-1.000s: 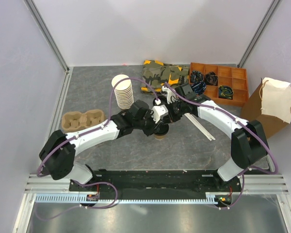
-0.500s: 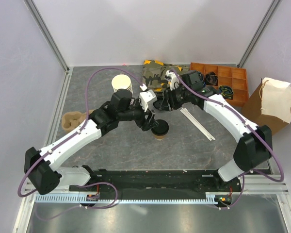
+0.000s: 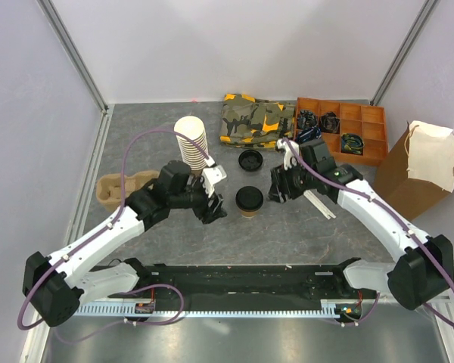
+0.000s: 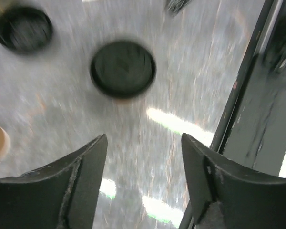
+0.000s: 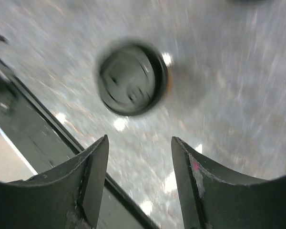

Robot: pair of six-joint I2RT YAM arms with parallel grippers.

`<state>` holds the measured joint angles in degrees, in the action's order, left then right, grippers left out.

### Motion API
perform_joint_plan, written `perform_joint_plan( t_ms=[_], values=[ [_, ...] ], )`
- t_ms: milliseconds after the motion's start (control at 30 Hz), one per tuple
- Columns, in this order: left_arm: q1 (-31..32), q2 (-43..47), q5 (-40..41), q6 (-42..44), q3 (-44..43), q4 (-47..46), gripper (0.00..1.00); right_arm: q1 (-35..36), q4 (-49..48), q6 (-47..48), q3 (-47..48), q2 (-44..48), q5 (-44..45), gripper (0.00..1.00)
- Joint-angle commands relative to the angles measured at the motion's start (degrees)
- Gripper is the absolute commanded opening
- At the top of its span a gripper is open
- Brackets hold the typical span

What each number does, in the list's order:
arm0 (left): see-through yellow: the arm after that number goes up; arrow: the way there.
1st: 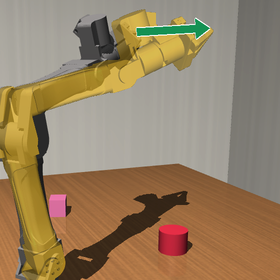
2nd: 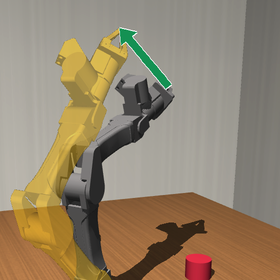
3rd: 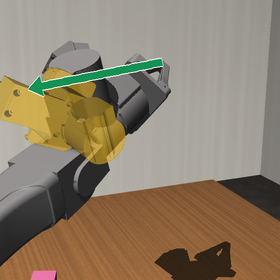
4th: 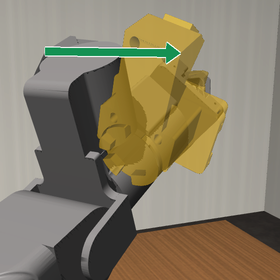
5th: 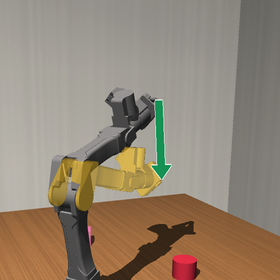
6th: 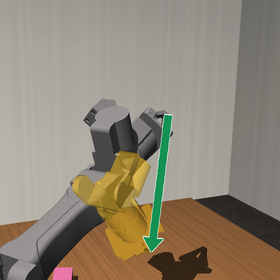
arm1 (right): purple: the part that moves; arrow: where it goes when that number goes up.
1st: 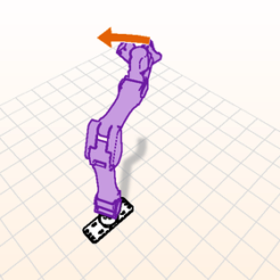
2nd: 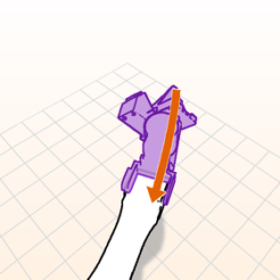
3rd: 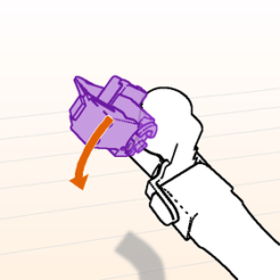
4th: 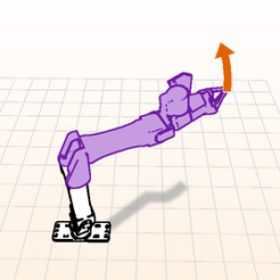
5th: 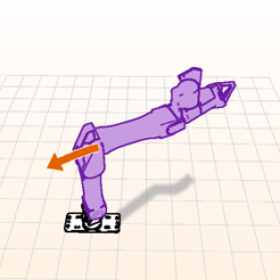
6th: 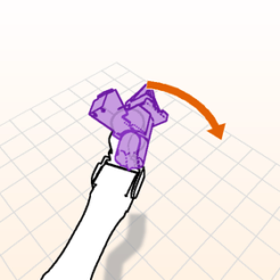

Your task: Pack the takeout coffee

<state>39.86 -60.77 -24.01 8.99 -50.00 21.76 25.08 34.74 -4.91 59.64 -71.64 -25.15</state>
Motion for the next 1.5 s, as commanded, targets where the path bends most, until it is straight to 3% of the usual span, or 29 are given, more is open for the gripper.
perform_joint_plan(
  t_ms=[0, 167, 367, 633, 1000, 1467],
  values=[
    [0.66, 1.53, 2.29, 4.54, 7.43, -4.58, 0.68, 0.41, -1.08, -1.68, -5.22, 1.59, 3.00, 0.63],
    [5.82, -0.83, 9.15, -0.73, 14.21, -15.76, 0.66, 0.41, -8.26, -8.00, -11.99, 0.89, 0.19, 0.59],
    [13.22, -4.26, 20.83, -3.54, 21.43, -34.56, 0.67, 0.14, -10.49, -10.03, -12.27, -4.38, -1.92, 0.54],
    [14.20, -15.85, 33.05, -12.77, 21.00, -43.55, 0.71, -1.52, -11.45, -11.35, -10.86, -8.43, -4.03, 0.53],
    [14.28, -25.35, 30.78, -14.97, 19.24, -55.41, 0.70, -8.03, -10.40, -11.18, -9.28, -8.35, -5.79, 0.54],
    [13.32, -36.60, 31.22, -13.83, 11.42, -59.81, 0.67, -12.77, -8.90, -9.60, -6.90, -8.08, -6.32, 0.54]
  ],
)
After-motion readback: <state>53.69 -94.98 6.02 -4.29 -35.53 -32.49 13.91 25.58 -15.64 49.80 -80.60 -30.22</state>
